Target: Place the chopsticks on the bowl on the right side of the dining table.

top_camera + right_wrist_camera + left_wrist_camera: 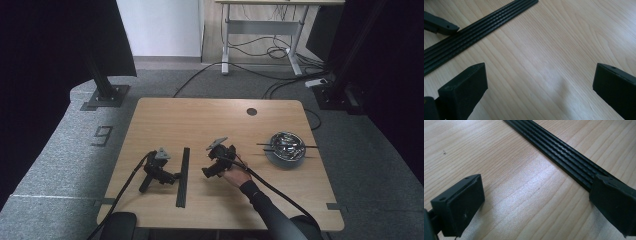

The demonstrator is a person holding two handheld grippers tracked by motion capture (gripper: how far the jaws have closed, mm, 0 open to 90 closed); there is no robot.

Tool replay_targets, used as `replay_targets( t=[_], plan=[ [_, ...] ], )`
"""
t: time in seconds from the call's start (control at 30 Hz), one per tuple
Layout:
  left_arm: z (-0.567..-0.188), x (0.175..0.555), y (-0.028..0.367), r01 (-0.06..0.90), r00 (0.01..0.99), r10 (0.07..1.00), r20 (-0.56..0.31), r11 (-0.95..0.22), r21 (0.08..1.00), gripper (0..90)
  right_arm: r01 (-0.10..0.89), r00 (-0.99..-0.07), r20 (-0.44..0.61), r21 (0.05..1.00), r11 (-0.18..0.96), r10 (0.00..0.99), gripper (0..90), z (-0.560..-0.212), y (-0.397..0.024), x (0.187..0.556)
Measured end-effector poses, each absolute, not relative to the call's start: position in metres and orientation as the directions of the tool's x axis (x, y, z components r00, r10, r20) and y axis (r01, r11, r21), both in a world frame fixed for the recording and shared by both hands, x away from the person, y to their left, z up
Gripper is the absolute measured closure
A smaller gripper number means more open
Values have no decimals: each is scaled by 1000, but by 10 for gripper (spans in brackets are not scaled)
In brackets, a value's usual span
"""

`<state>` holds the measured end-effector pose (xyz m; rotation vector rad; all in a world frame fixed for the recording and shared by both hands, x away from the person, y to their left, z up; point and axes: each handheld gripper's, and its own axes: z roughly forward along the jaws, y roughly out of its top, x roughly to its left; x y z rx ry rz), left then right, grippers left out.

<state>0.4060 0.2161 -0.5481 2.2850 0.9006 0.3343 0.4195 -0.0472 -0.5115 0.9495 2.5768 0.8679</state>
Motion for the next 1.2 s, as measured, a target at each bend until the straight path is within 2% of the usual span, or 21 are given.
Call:
replay_targets(
  t=[0.63, 1.2],
  plan=[
    [-548, 406, 216, 516, 731, 682, -1, -552, 655, 0, 467, -786, -55, 601, 649, 616, 0, -525, 13, 420],
    [-548, 406, 216, 518, 729, 684, -2, -550, 656, 0, 474, -784, -49, 595, 649, 619, 0, -535, 23, 419]
  ],
)
